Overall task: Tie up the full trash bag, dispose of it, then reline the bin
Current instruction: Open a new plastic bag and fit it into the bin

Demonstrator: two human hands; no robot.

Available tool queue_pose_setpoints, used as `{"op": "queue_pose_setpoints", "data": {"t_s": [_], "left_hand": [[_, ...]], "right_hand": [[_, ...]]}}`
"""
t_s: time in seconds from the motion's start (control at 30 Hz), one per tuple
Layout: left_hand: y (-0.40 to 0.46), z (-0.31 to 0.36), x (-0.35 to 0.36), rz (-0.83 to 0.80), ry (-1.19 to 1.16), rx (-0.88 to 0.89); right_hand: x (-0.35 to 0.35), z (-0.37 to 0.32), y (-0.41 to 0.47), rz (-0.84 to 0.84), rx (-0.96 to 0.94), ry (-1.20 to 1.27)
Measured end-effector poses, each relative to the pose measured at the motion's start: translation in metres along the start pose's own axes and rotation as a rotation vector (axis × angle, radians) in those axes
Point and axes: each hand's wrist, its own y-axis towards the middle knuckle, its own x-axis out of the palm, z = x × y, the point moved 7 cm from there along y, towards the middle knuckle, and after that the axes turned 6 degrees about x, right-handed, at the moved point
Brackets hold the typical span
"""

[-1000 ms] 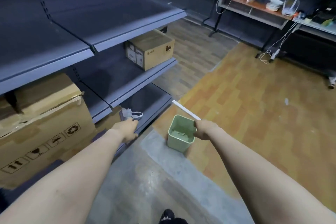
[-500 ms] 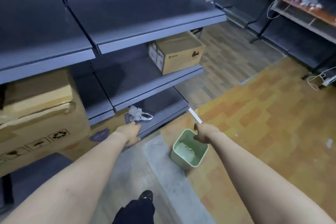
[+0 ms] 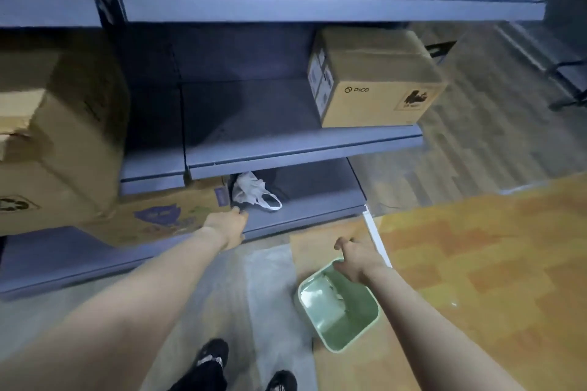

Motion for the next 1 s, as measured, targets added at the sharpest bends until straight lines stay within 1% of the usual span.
{"op": "queue_pose_setpoints", "data": {"t_s": [0.13,0.23,0.33,0.4,0.57,0.73,0.8,0.9,1.0], "left_hand": [[0.073,0.003,0.048,0.001,0.029,-0.015],[0.132,-0.004,0.082,0.034,0.116,-0.026],[0.2,-0.01,0.109,0.124,0.245,0.003],[0.243,-0.015,0.124,0.189,0.287,0.003],[0.341,-0.038,0.16,0.329,0.369,-0.028],[0.406,-0.066,0.185,0.395,0.512,-0.007],[0.425,-0.078,0.191,0.398,0.475,-0.023],[0.442,-0.091,0.197,0.387,0.343,-0.067],[0.447,-0.092,0.199,0.404,0.284,-0.064]], "right_hand": [[0.042,0.013,0.079,0.015,0.0,-0.005],[0.081,0.016,0.138,0.021,0.005,-0.004],[0.12,0.016,0.201,0.044,0.002,-0.005],[0.144,0.011,0.241,0.067,-0.007,0.005],[0.186,-0.002,0.331,0.182,-0.053,0.011],[0.205,0.005,0.388,0.312,-0.042,-0.008],[0.207,0.011,0.404,0.348,-0.024,-0.023],[0.208,0.019,0.419,0.377,0.004,0.01],[0.213,0.017,0.426,0.373,0.012,0.048]]}}
